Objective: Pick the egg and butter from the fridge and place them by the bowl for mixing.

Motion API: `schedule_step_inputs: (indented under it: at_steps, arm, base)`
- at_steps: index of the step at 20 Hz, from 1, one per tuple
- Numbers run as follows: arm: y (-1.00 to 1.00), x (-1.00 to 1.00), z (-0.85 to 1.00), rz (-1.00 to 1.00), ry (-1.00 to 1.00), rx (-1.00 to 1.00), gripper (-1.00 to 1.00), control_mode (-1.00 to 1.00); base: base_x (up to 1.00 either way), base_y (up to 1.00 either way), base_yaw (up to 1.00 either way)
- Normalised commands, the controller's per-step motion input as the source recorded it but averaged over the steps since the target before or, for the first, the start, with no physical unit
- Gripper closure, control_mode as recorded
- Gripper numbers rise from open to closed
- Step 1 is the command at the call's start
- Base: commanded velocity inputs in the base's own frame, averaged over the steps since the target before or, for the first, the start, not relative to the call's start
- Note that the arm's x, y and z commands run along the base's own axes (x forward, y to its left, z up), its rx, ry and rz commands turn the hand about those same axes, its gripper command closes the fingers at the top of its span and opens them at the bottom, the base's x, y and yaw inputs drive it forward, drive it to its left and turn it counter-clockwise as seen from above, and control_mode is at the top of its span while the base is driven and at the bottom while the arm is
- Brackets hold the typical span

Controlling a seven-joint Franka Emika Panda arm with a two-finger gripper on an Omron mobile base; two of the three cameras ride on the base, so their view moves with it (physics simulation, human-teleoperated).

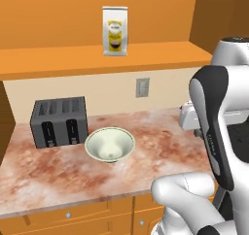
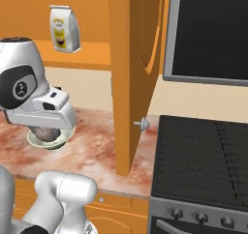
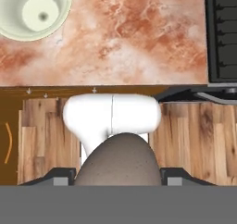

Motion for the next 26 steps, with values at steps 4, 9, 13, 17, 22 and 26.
schedule_step_inputs:
  at_steps: [4,9,13,17,22,26]
  arm:
    - [0.00,1.00,-0.41,0.03,0.06,0.01,1.00,-1.00]
    - [0.00,1.00,-0.78,0.12,0.08,0.01,1.00,-1.00]
    - [0.00,1.00,-1.00,0.44,0.09,0.04,1.00,-1.00]
    - [0.00,1.00,-0.93,0.50,0.05,0.04,1.00,-1.00]
    - [0.01,0.88,-0.63,0.44,0.00,0.08,1.00,-1.00]
    - [0.06,0.69,-0.15,0.23,0.00,0.08,1.00,-1.00]
  base:
    - [0.00,0.00,0.00]
    - [0.00,0.00,0.00]
    - [0.00,0.00,0.00]
    - [0.00,0.00,0.00]
    - [0.00,0.00,0.00]
    - [0.00,0.00,0.00]
